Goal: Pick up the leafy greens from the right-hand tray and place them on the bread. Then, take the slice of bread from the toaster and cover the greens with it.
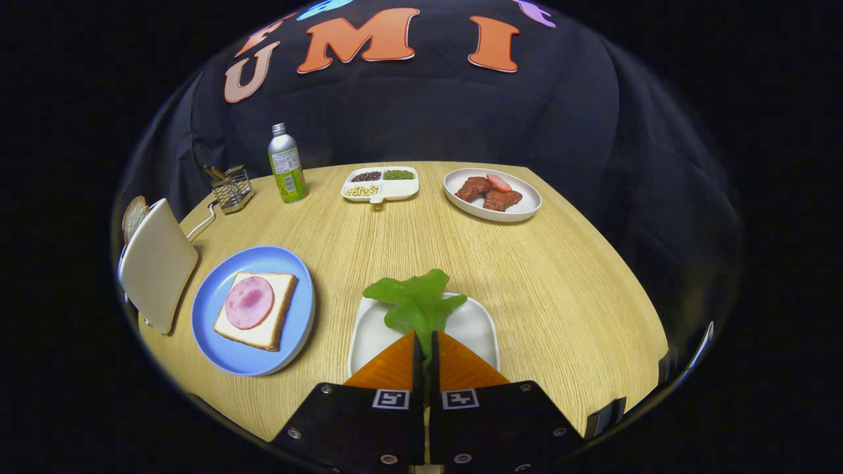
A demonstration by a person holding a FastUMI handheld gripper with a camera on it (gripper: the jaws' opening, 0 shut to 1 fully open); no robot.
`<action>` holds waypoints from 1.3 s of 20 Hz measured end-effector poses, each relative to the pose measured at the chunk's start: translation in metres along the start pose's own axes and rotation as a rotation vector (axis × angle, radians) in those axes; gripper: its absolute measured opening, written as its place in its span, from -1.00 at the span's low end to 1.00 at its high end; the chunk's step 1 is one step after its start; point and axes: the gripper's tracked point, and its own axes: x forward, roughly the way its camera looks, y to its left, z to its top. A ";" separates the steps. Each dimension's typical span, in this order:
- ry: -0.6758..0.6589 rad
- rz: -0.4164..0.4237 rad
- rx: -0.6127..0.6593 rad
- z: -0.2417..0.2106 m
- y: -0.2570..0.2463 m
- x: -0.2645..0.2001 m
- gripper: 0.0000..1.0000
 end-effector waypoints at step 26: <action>-0.035 0.149 -0.088 0.031 0.141 -0.027 -0.93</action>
